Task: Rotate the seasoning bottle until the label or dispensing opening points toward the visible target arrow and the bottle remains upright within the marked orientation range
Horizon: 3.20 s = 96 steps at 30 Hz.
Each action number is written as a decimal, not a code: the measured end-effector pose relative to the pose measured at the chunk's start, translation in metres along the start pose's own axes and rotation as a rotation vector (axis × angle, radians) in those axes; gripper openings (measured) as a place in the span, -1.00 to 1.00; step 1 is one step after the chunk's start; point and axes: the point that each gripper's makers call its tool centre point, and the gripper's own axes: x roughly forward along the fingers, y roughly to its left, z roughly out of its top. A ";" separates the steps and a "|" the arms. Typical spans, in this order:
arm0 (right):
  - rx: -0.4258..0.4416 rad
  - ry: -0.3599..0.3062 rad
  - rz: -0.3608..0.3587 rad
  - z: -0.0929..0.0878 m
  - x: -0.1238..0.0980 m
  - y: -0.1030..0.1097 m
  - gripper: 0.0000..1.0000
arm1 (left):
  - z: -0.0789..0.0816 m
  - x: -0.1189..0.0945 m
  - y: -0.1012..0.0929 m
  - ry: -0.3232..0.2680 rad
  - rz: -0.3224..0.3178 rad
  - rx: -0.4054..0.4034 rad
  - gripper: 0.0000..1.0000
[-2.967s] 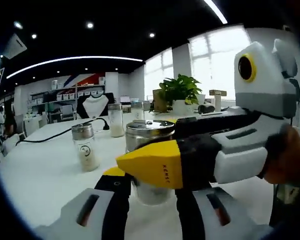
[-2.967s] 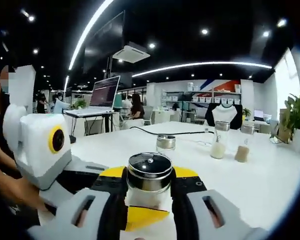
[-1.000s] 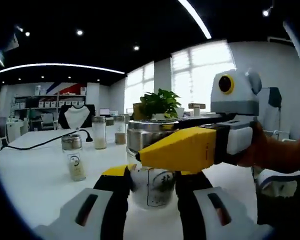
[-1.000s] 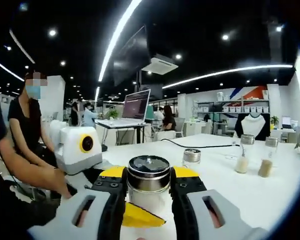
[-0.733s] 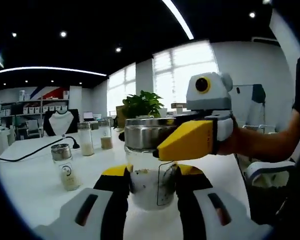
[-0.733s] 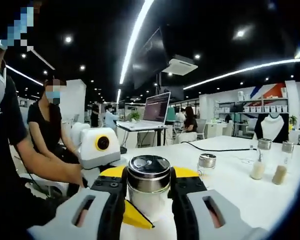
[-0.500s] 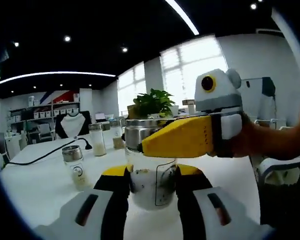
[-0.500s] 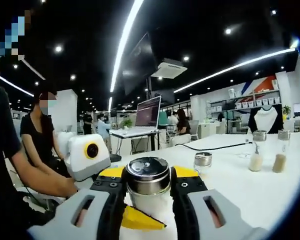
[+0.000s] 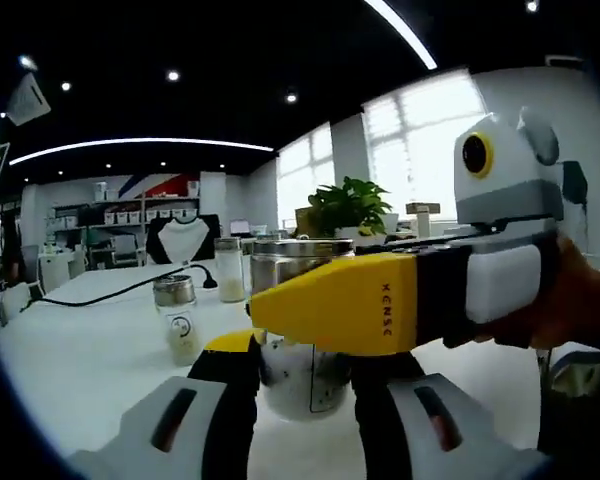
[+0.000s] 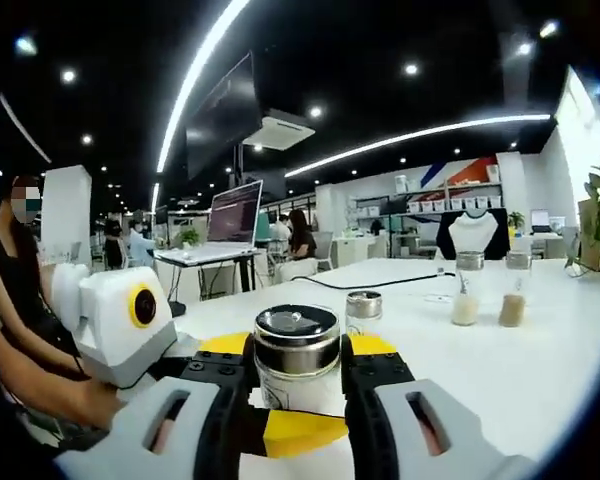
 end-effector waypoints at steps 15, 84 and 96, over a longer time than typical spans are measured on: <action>-0.050 0.034 0.027 0.004 0.014 0.005 -0.36 | -0.010 0.002 0.018 0.028 0.040 -0.018 -0.26; 0.002 0.062 0.091 -0.016 0.081 -0.129 -0.36 | -0.020 -0.019 0.049 0.092 0.027 0.024 1.00; 0.011 0.072 0.075 -0.017 0.077 -0.126 -0.36 | -0.021 -0.019 0.051 0.088 0.037 0.027 0.99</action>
